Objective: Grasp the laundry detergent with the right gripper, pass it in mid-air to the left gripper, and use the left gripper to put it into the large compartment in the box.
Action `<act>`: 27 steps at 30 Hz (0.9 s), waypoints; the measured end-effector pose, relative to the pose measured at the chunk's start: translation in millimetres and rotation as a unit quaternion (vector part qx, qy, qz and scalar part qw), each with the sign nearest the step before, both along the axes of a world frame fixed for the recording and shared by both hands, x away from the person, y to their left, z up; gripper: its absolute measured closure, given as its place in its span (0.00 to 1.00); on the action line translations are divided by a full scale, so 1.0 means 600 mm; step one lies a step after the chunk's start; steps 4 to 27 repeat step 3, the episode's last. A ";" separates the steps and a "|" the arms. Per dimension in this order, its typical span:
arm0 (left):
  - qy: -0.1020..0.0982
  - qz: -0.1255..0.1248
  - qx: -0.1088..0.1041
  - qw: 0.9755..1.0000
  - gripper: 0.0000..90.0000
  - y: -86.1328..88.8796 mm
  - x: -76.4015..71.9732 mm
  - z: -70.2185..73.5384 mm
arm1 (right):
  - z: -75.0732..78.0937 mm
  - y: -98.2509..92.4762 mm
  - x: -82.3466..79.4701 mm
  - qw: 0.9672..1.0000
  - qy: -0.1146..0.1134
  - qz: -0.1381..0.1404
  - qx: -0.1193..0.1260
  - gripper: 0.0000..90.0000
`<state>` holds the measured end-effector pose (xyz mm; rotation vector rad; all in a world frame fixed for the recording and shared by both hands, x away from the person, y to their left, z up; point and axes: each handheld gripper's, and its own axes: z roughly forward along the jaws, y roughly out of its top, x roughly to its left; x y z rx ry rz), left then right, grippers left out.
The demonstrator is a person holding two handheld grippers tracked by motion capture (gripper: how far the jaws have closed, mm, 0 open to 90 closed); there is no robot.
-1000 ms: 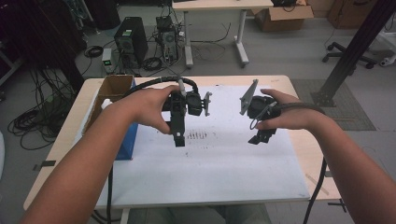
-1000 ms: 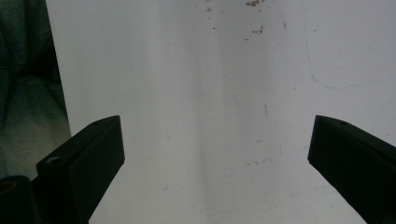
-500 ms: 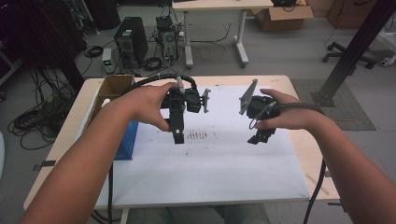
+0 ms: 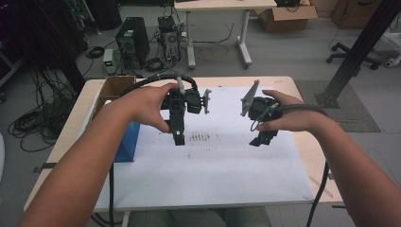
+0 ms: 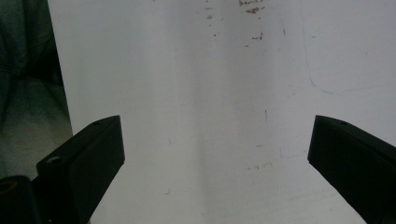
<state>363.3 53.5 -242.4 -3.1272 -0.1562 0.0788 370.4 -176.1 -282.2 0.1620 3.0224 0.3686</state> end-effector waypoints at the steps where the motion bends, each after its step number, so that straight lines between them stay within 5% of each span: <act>1: 0.000 0.000 0.000 1.000 0.00 0.000 0.000 0.000 | 0.000 0.000 0.000 1.000 0.000 0.000 0.000 0.04; 27: -0.001 0.002 0.002 1.000 0.00 0.001 -0.001 0.000 | 0.001 -0.001 0.000 1.000 -0.001 -0.002 -0.001 0.04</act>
